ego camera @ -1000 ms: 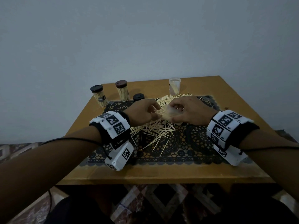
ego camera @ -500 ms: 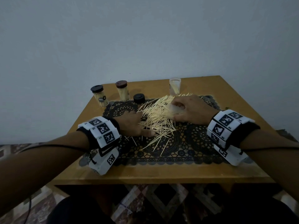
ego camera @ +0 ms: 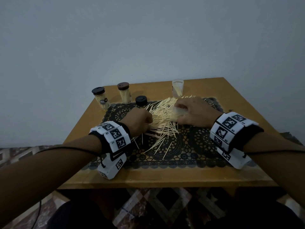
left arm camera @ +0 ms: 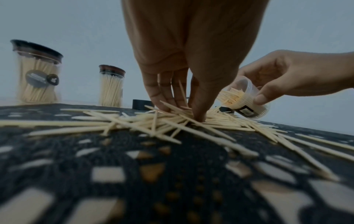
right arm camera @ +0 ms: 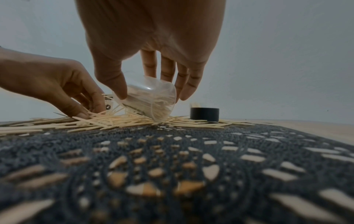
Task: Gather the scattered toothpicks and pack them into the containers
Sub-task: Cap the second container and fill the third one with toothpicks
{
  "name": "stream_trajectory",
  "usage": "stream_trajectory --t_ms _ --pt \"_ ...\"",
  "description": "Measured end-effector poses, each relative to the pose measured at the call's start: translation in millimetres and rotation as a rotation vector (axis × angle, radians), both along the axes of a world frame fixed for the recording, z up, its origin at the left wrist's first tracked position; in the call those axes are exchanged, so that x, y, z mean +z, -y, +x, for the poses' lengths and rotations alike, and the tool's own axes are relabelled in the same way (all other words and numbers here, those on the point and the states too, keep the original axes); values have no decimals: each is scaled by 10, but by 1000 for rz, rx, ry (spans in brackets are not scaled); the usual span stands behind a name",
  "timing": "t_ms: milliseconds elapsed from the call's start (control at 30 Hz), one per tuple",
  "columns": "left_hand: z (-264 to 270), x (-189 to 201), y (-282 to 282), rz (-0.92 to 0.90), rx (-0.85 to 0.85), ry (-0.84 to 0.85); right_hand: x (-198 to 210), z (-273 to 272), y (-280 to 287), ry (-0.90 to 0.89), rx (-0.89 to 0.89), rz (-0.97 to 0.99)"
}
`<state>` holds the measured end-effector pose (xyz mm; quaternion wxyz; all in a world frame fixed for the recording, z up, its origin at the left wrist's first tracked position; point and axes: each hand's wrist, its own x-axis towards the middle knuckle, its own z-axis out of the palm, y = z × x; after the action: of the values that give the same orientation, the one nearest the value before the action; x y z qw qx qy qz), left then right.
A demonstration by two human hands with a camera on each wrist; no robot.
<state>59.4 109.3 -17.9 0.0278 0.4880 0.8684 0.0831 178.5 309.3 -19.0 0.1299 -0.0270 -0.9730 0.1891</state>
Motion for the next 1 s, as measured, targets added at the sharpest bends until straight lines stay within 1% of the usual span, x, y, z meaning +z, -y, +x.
stream_trajectory --t_ms 300,533,667,800,900,1000 --pt "-40 22 -10 44 -34 14 5 11 -3 9 -32 -2" --pt "-158 175 95 154 21 143 12 9 -10 6 -23 -12" --pt "-167 314 120 211 39 176 19 16 5 15 -6 -20" --pt "-66 333 20 203 -10 163 52 32 51 20 26 -2" --pt "-22 267 -103 203 -31 192 56 36 58 23 27 -3" --pt "5 230 -217 157 -72 171 49 37 53 36 32 -5"
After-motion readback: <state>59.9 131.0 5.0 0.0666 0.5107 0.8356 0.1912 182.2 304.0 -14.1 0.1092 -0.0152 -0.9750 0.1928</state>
